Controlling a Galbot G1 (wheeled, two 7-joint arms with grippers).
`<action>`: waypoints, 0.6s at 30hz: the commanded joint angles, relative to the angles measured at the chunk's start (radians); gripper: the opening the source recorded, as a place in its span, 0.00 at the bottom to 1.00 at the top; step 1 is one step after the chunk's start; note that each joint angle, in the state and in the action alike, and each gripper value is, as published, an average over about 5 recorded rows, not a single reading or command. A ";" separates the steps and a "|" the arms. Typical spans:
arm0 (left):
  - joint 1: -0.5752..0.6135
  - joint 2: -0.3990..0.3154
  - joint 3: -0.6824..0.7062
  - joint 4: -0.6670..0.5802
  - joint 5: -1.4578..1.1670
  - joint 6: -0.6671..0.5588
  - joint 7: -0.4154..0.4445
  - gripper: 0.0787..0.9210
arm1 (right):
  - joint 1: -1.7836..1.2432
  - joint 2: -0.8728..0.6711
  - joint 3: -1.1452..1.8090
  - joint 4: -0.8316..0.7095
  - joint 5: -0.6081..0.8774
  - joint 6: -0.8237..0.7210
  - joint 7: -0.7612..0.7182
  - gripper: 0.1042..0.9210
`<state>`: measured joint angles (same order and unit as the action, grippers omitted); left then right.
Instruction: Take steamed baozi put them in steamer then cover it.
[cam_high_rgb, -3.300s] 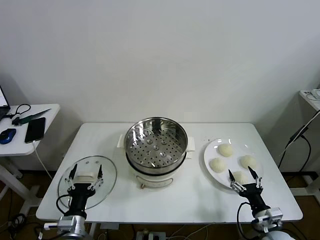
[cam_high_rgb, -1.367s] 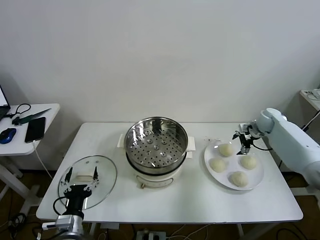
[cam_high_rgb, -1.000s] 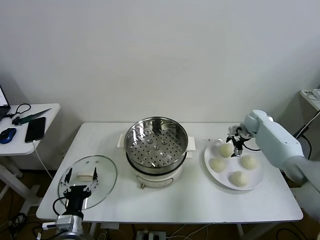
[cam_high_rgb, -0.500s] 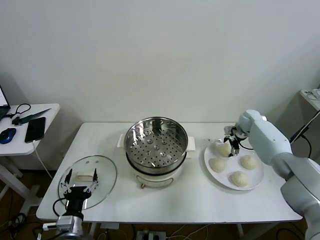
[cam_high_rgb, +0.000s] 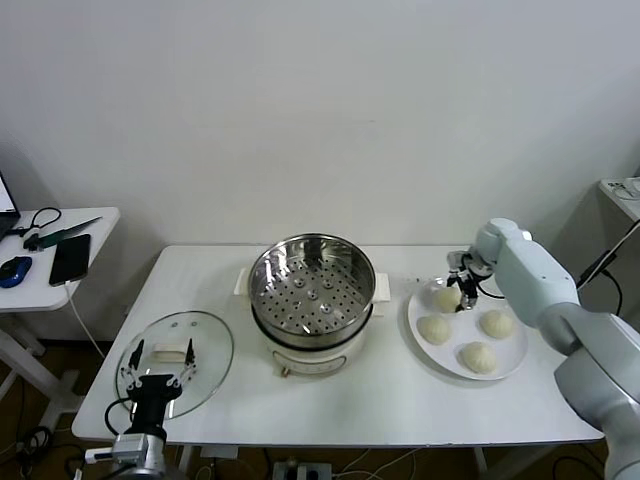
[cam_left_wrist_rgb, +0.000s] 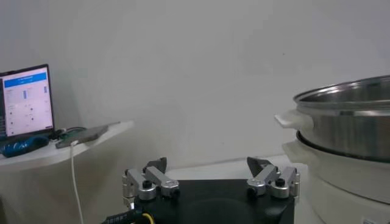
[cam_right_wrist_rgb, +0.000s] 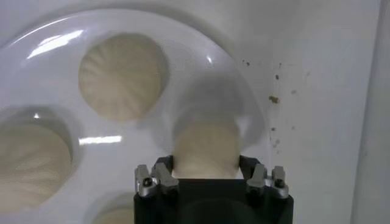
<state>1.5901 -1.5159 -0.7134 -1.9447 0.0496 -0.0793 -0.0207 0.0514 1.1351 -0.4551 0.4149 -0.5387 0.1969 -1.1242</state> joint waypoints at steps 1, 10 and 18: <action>0.005 0.001 0.000 -0.005 0.000 0.000 0.001 0.88 | 0.075 -0.073 -0.165 0.154 0.159 0.007 -0.030 0.72; 0.018 0.000 0.003 -0.020 0.000 0.001 0.003 0.88 | 0.371 -0.155 -0.547 0.503 0.396 0.035 -0.071 0.72; 0.031 -0.003 0.009 -0.027 0.001 0.000 0.004 0.88 | 0.595 -0.052 -0.677 0.659 0.459 0.122 -0.088 0.72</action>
<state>1.6157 -1.5169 -0.7067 -1.9680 0.0501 -0.0790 -0.0171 0.4051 1.0465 -0.9189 0.8547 -0.2093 0.2574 -1.1940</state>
